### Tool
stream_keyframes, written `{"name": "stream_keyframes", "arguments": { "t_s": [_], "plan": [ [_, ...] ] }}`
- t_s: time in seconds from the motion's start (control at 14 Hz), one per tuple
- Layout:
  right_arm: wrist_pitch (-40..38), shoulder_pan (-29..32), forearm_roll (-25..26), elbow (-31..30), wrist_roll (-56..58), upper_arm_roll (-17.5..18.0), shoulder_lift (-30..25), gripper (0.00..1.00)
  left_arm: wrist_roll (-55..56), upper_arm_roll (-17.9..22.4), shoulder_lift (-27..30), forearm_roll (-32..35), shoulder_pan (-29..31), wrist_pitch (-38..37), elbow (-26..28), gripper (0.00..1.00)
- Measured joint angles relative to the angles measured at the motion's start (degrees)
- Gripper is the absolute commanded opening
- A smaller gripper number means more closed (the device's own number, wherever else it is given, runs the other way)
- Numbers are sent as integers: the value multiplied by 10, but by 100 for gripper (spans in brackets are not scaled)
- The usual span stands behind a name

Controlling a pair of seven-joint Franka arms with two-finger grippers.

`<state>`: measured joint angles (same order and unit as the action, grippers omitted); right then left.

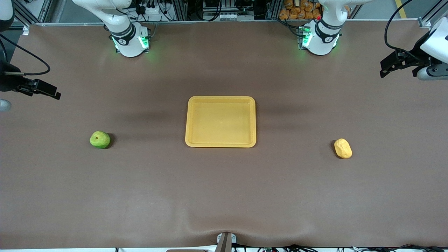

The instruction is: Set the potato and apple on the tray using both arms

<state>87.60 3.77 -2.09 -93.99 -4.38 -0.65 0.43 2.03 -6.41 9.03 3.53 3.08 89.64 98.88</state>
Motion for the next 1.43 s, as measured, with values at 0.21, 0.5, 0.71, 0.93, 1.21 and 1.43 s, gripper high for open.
{"name": "stream_keyframes", "arguments": {
  "t_s": [0.21, 0.5, 0.71, 0.93, 1.21, 1.43],
  "plan": [
    [7, 0, 0, 6, 0, 0, 47, 100, 0, 0, -5, 0, 0, 0, -2, 100],
    [18, 0, 1, 47, 0, 0, 148, 100, 0, 1, -5, 0, 10, 0, -3, 100],
    [29, 0, 1, 51, -10, 0, 215, 100, 0, 1, -6, 0, 14, 0, -4, 100],
    [47, -5, 4, 58, -10, 0, 255, 100, 0, 1, -6, 0, 14, -2, -4, 100],
    [114, -15, 26, 41, -8, -3, 293, 100, 0, 1, -6, 0, 14, -3, -4, 100],
    [195, 6, 26, -14, 15, -8, 302, 100, 0, 1, -8, 0, 14, -5, -4, 100]
  ]
}}
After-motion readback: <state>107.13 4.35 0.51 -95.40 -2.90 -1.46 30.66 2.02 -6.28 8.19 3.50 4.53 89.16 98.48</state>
